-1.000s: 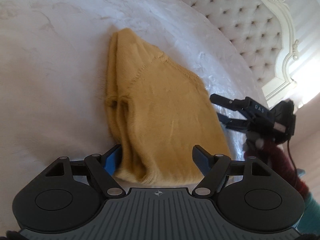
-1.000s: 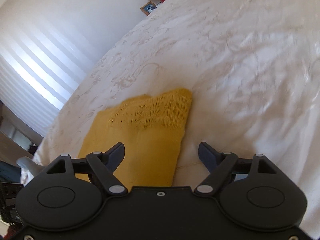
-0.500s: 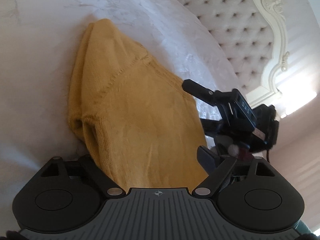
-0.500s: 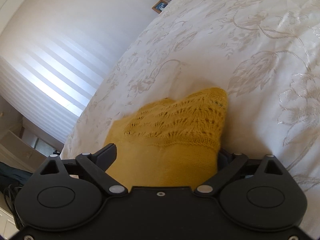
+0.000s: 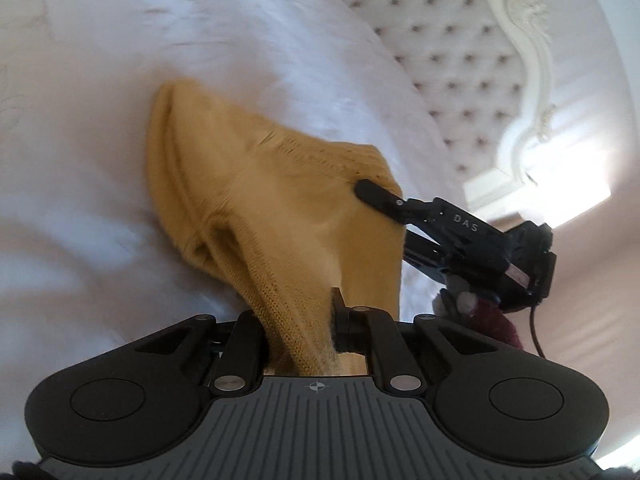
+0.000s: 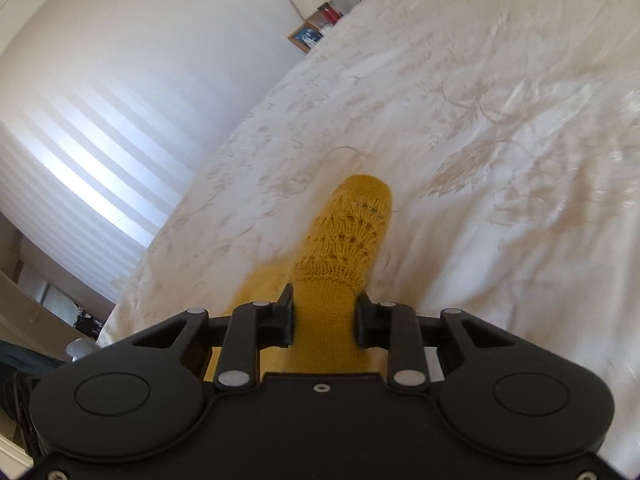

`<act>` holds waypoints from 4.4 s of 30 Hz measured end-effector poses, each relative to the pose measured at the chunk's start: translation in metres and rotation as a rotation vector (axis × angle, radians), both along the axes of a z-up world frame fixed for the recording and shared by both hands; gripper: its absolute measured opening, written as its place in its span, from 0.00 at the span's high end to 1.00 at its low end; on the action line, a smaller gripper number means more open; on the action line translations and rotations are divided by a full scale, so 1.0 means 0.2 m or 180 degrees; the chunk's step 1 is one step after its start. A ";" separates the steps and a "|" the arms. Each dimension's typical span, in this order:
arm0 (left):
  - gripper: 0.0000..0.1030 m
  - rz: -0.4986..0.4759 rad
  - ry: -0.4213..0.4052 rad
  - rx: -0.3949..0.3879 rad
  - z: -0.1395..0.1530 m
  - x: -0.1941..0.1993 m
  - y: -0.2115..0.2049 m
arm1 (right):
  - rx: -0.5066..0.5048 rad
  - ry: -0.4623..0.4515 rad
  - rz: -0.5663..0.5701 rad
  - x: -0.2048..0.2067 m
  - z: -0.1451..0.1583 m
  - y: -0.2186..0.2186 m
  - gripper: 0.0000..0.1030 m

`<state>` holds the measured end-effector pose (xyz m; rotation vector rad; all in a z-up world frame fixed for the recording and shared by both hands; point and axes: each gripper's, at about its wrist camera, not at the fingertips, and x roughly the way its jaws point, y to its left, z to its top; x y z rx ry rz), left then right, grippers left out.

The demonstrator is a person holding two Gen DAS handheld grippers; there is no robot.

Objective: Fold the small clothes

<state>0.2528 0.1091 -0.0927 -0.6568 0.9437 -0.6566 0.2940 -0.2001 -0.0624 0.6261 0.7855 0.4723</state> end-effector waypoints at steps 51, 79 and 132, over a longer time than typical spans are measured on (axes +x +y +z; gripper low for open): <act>0.44 0.0044 -0.1397 0.2059 0.01 -0.42 -0.51 | -0.1767 -0.0755 -0.0426 -1.02 -0.02 -0.01 0.34; 0.29 0.0072 -0.1277 0.2334 -0.05 -0.80 -0.30 | -0.1862 -0.0184 -0.0527 -1.25 -0.09 -0.07 0.15; 0.01 0.0296 -0.1212 0.2044 0.22 -1.35 -0.41 | -0.1739 -0.0294 -0.0648 -1.84 0.24 0.17 0.01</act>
